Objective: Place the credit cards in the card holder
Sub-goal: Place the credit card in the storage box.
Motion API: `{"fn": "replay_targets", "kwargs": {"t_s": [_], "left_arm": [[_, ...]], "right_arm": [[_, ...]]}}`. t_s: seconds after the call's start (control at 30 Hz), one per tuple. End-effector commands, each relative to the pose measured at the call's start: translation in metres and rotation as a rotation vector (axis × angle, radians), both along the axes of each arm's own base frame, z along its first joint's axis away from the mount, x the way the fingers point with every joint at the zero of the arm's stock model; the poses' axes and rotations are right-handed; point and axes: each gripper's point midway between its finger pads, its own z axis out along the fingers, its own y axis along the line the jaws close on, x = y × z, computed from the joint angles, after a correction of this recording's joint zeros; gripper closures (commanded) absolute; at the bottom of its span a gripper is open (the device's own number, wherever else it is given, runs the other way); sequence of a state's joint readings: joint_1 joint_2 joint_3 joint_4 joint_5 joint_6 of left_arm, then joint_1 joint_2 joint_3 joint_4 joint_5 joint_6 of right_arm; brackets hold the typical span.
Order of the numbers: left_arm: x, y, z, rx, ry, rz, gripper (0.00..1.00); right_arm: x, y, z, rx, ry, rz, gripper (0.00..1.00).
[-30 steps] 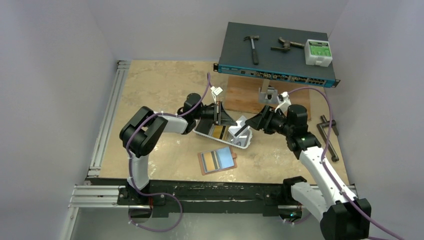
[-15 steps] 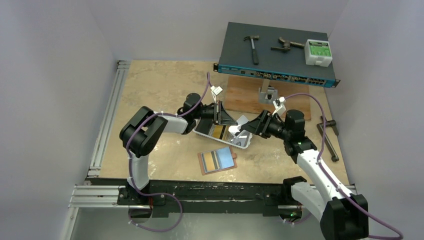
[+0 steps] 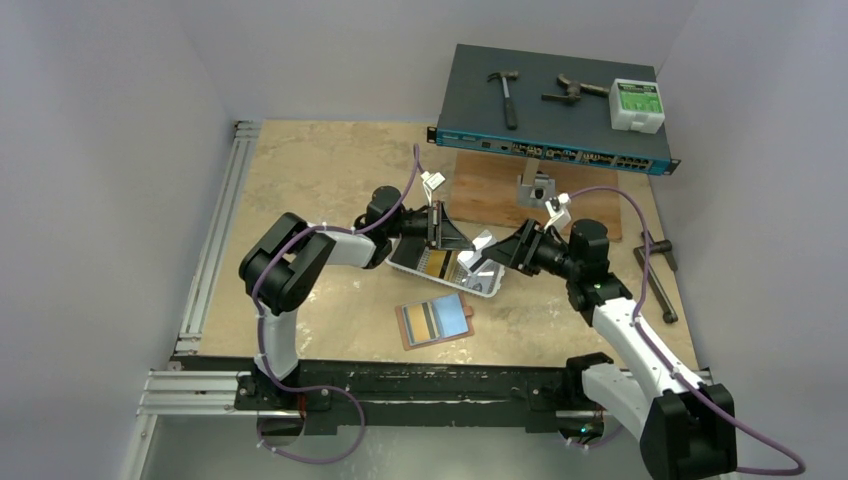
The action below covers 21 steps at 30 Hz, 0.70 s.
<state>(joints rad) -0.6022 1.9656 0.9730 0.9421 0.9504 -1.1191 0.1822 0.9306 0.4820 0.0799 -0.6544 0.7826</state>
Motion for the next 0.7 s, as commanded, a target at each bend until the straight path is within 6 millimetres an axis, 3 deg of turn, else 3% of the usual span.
{"fn": "replay_targets", "kwargs": {"t_s": [0.0, 0.67], "left_arm": [[0.0016, -0.0012, 0.0172, -0.052, -0.062, -0.017, 1.00], [0.0012, -0.0013, 0.0177, -0.054, -0.064, -0.019, 1.00]], "right_arm": [[0.0002, 0.0024, 0.0054, 0.019, -0.031, 0.021, 0.42], [-0.0033, 0.0023, 0.0018, 0.029, -0.021, 0.020, 0.43]]}}
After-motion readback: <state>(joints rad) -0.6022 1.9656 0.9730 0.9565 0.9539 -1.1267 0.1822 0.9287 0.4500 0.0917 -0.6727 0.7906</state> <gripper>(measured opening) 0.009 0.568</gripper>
